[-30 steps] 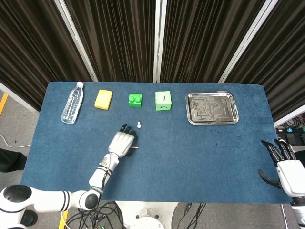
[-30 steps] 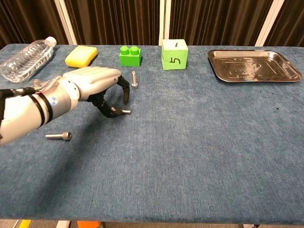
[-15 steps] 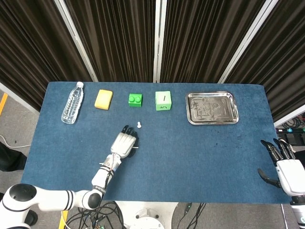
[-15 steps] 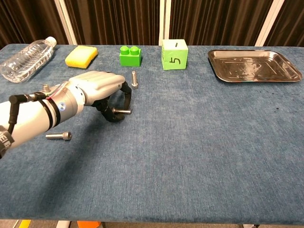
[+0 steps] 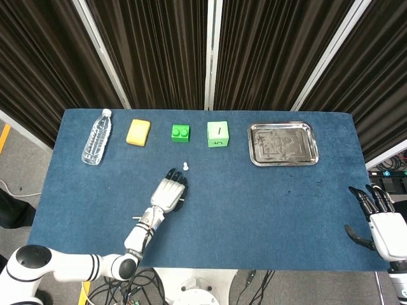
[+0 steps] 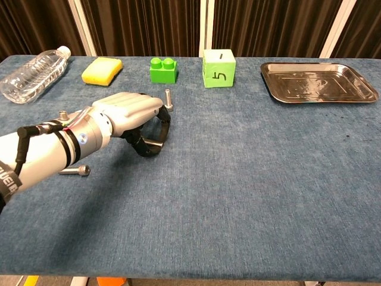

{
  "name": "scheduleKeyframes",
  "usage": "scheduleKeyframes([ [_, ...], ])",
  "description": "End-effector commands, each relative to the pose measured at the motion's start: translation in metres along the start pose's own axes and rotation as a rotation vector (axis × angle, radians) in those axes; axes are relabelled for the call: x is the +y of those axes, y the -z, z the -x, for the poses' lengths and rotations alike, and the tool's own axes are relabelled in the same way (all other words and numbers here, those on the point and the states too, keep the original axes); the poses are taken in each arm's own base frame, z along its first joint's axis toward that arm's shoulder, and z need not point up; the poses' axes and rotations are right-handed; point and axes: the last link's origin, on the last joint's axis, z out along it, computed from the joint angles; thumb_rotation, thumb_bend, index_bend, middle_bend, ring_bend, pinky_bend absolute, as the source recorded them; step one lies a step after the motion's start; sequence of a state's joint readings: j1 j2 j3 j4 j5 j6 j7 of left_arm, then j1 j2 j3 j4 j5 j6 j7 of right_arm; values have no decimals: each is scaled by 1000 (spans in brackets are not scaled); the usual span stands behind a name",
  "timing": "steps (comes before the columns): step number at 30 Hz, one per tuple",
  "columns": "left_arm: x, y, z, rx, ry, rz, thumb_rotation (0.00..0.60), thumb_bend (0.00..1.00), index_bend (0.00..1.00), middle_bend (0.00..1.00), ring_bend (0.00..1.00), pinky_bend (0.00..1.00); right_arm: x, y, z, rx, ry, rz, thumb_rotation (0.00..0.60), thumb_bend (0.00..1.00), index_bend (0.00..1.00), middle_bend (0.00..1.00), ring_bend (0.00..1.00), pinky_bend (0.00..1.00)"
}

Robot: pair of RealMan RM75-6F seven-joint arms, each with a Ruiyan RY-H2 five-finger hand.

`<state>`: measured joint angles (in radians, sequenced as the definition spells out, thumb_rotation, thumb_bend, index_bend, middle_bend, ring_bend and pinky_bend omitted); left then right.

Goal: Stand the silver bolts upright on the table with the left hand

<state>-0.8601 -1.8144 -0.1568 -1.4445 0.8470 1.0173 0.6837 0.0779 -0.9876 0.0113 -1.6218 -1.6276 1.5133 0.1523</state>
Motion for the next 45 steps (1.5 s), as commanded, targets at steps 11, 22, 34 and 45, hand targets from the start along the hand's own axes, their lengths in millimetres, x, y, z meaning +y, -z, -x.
scheduleKeyframes([
  [11, -6, 4, -16, 47, 135, 7, 600, 390, 558, 230, 72, 31, -1, 0, -1, 5, 2, -2, 600, 200, 78, 160, 0, 25],
  [22, -30, 4, -26, 49, 321, -14, 600, 395, 556, 231, 72, 31, -4, -1, 0, 2, 0, -11, 600, 200, 78, 160, 0, 25],
  [34, -44, -1, -17, 69, 507, -29, 600, 395, 554, 231, 72, 30, -6, -2, -2, 4, 7, -16, 600, 199, 78, 160, 0, 25],
  [45, -63, -5, -6, 139, 577, -58, 600, 395, 553, 236, 72, 8, -8, -2, -3, 8, 8, -24, 600, 200, 78, 160, 0, 25],
])
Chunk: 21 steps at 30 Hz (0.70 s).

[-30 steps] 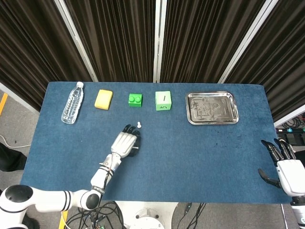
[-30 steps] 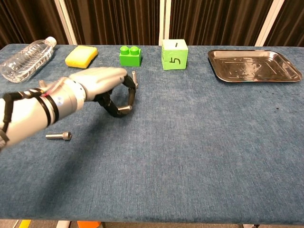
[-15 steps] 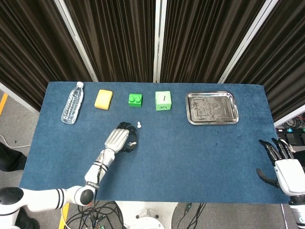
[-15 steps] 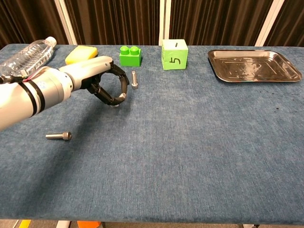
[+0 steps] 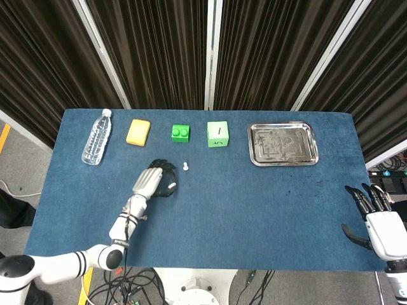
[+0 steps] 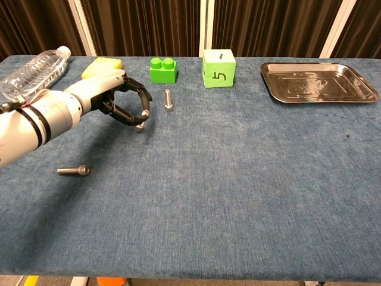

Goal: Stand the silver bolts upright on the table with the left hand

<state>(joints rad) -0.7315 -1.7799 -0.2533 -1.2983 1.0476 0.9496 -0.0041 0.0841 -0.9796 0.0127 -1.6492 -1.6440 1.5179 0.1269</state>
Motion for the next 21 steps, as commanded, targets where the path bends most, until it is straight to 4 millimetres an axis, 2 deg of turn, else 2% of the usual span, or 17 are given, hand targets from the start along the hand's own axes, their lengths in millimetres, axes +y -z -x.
scheduleKeyframes([
  [1, -6, 0, 2, 20, 19, -2, 600, 394, 554, 236, 72, 8, 0, 0, 0, 0, 0, 1, 600, 200, 79, 160, 0, 25],
  [13, -23, 0, 1, 40, 38, -30, 600, 365, 554, 236, 72, 1, -1, 1, -1, 5, -1, -2, 600, 200, 78, 160, 0, 25],
  [21, -26, 2, -1, 43, 42, -30, 600, 365, 532, 236, 72, 1, -2, 1, -1, 5, 0, -4, 600, 200, 78, 160, 0, 25],
])
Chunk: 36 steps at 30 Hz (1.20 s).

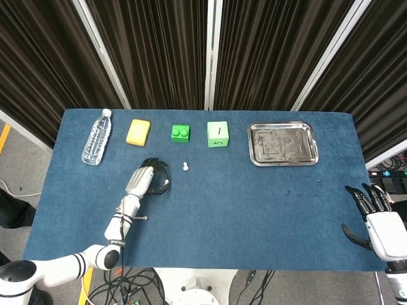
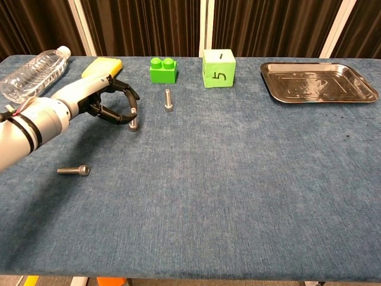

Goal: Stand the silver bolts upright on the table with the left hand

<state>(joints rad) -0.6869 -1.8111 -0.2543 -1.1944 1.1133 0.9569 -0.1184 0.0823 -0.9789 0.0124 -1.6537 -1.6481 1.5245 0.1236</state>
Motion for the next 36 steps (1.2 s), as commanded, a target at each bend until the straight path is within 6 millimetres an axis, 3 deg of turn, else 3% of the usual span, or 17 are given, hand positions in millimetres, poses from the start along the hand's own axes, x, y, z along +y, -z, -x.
scheduleKeyframes([
  [1, 0, 1, 0, -1, -1, 1, 600, 366, 528, 236, 72, 1, 0, 0, 0, 0, 0, -1, 600, 200, 78, 160, 0, 25],
  [21, -2, 12, -11, 19, -70, 36, 597, 366, 412, 229, 58, 0, -1, -2, 1, -5, -1, -6, 600, 200, 78, 165, 0, 25],
  [26, -10, 34, -40, 55, -160, 64, 596, 365, 412, 229, 58, 1, 0, -6, 0, -5, 3, -13, 600, 200, 78, 165, 0, 25],
  [31, -29, 70, -73, 55, -256, 10, 600, 364, 462, 229, 59, 1, 1, -10, -1, -6, 11, -26, 600, 200, 78, 165, 0, 25],
  [36, -47, 103, -86, 73, -303, -52, 600, 348, 464, 230, 59, 2, 2, -14, 0, -9, 11, -32, 600, 200, 78, 165, 0, 25],
])
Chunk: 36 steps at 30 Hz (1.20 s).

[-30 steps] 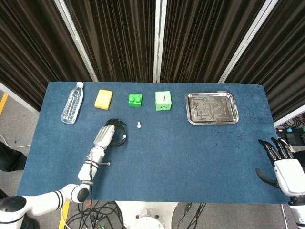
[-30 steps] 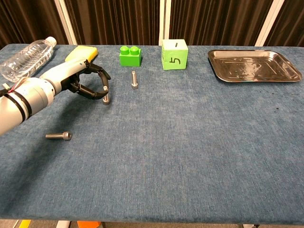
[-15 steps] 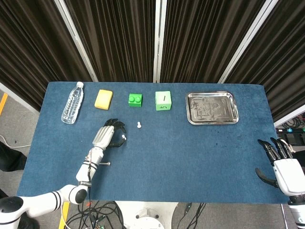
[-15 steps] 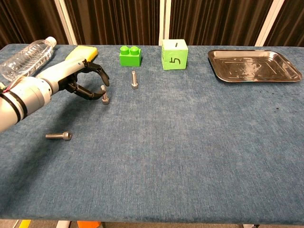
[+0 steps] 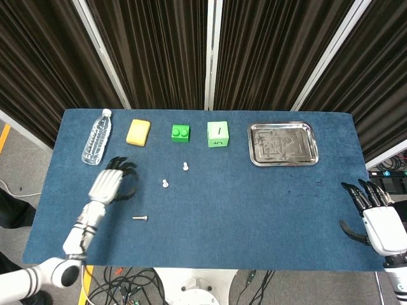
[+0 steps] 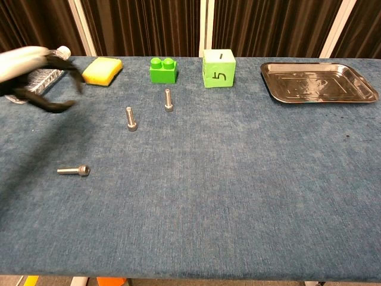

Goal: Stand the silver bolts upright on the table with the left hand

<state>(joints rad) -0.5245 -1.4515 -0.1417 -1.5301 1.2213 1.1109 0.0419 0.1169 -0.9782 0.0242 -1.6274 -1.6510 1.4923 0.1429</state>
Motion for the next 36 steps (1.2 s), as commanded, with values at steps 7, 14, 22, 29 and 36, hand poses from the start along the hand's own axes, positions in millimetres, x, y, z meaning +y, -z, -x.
scheduleKeyframes([
  [7, -27, 59, 13, -38, -95, -80, 600, 307, 464, 229, 59, 1, 0, -7, 1, -6, 1, -18, 600, 200, 78, 165, 0, 25],
  [14, -15, 67, 36, -83, -128, -38, 600, 285, 461, 225, 58, 0, 0, -10, 3, -11, 0, -21, 600, 200, 78, 163, 0, 25],
  [22, 1, 60, 64, -133, -137, 13, 600, 257, 463, 219, 58, 0, -2, -11, 4, -16, 2, -25, 600, 200, 78, 154, 0, 22],
  [29, -1, 55, 70, -128, -125, -5, 600, 287, 479, 219, 58, 0, -3, -9, 3, -15, 6, -19, 600, 200, 78, 144, 0, 13],
  [36, -6, 58, 73, -124, -116, -18, 600, 326, 517, 219, 58, 0, -4, -8, 2, -13, 9, -19, 600, 200, 78, 144, 0, 12],
])
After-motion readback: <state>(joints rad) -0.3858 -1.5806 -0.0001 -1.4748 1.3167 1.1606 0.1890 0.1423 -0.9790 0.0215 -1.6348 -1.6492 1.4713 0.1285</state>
